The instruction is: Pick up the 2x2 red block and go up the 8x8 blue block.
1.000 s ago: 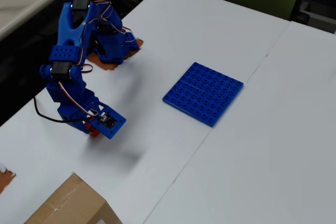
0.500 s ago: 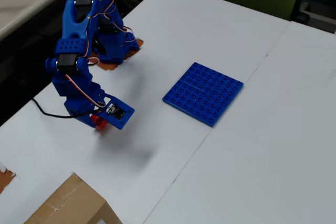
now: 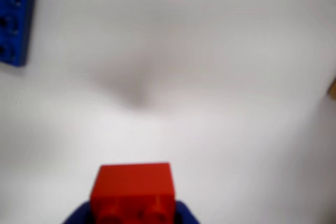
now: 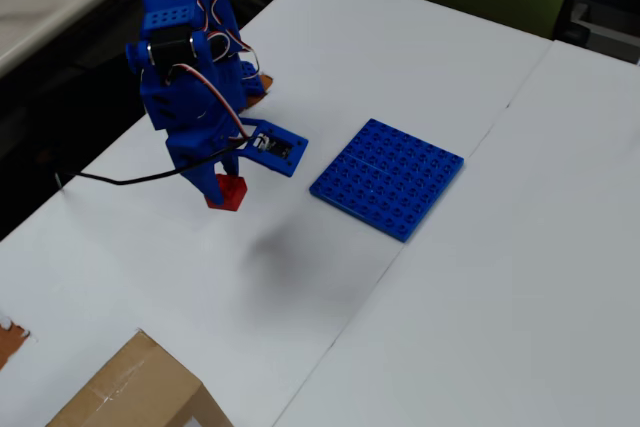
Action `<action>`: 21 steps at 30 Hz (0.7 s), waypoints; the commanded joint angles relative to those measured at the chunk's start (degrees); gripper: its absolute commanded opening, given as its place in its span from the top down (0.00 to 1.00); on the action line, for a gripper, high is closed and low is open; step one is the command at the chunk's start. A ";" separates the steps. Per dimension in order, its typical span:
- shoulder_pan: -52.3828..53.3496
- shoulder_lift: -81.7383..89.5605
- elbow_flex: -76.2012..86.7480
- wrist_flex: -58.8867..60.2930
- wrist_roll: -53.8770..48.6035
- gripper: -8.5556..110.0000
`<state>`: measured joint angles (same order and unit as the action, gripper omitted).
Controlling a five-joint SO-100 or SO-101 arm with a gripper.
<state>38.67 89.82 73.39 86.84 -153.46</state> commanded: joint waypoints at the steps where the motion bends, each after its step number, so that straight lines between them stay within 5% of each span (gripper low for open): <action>1: -4.39 4.66 -3.08 0.18 0.79 0.92; 21: -24.87 8.88 -2.99 -2.11 -6.77 0.92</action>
<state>16.70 96.06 73.39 86.04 -159.70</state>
